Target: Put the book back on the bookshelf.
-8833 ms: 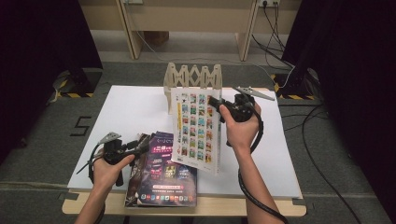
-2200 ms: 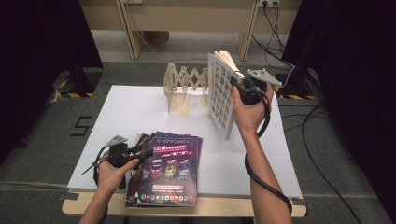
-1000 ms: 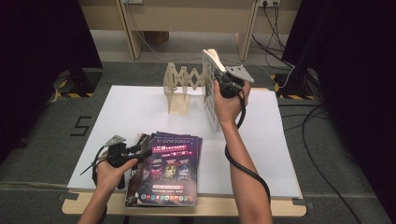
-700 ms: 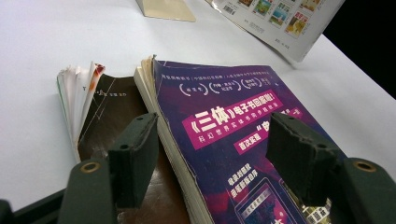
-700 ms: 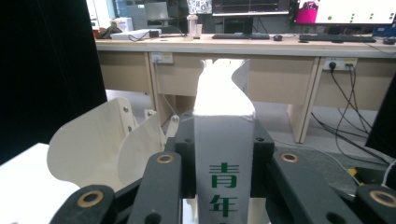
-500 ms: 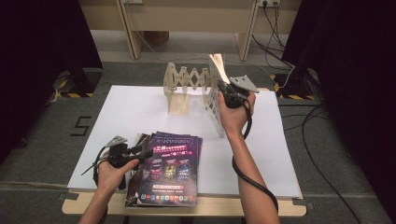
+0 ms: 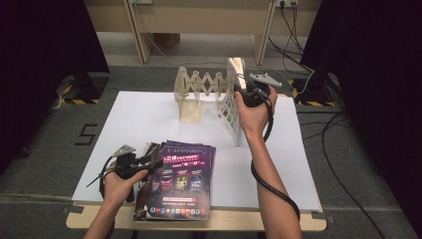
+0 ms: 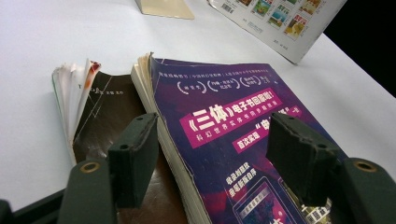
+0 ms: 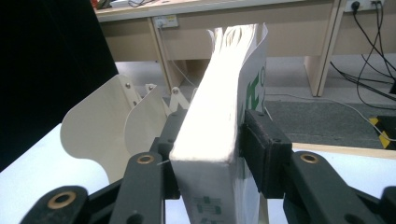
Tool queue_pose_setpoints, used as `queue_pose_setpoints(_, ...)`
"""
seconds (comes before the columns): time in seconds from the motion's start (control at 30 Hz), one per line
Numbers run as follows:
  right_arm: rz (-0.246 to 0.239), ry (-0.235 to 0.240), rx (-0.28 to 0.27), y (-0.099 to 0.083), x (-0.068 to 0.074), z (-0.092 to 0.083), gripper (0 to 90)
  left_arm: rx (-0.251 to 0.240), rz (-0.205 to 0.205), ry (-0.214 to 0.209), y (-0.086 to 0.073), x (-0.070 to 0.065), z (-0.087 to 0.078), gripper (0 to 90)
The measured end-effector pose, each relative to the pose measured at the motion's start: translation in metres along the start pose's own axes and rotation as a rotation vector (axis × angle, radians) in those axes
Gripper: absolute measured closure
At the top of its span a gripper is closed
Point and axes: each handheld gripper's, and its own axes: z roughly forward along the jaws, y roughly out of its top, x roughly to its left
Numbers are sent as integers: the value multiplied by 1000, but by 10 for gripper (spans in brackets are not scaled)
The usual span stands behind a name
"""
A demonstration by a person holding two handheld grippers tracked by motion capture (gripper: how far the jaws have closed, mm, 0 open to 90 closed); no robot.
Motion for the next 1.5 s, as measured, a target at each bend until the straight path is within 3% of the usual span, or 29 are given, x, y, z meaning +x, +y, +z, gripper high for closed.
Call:
queue_pose_setpoints(0.2, -5, -30, 26, 3, 0, 8, 552, 1, 1, 0, 0, 1, 0, 332)
queue_pose_setpoints(0.43, 6, -50, 38, 6, 0, 12, 549, 1, 0, -1, 0, 1, 0, 332)
queue_pose_setpoints(0.67, 9, -86, 88, 6, -1, 17, 698, 2, -2, -2, -1, 1, 1, 332)
queue_pose_setpoints(0.73, -29, -101, 100, 7, 0, 17, 724, 3, -1, 1, -1, 2, 1, 333)
queue_pose_setpoints(0.8, -37, -84, 125, 9, 0, 15, 738, 5, 0, -1, -1, 2, 1, 333)
queue_pose_setpoints(0.9, -27, -67, 114, 11, 0, 11, 744, 6, 2, -3, -1, 1, 1, 333)
queue_pose_setpoints(1.03, 5, -45, 55, 8, -2, 3, 748, 6, 2, -2, -1, 1, 1, 333)
queue_pose_setpoints(1.17, -42, -65, -22, 11, 8, -2, 748, 6, 1, -3, -1, 1, 2, 333)
queue_pose_setpoints(1.23, -67, -81, -51, 13, 12, 0, 748, 9, 0, -3, -1, 1, 2, 333)
queue_pose_setpoints(1.33, -67, -91, -73, 16, 12, 8, 748, 4, 1, -4, -1, 1, 1, 333)
queue_pose_setpoints(1.5, -70, -93, -77, 11, 12, 20, 747, -1, -2, -5, 0, 2, 0, 333)
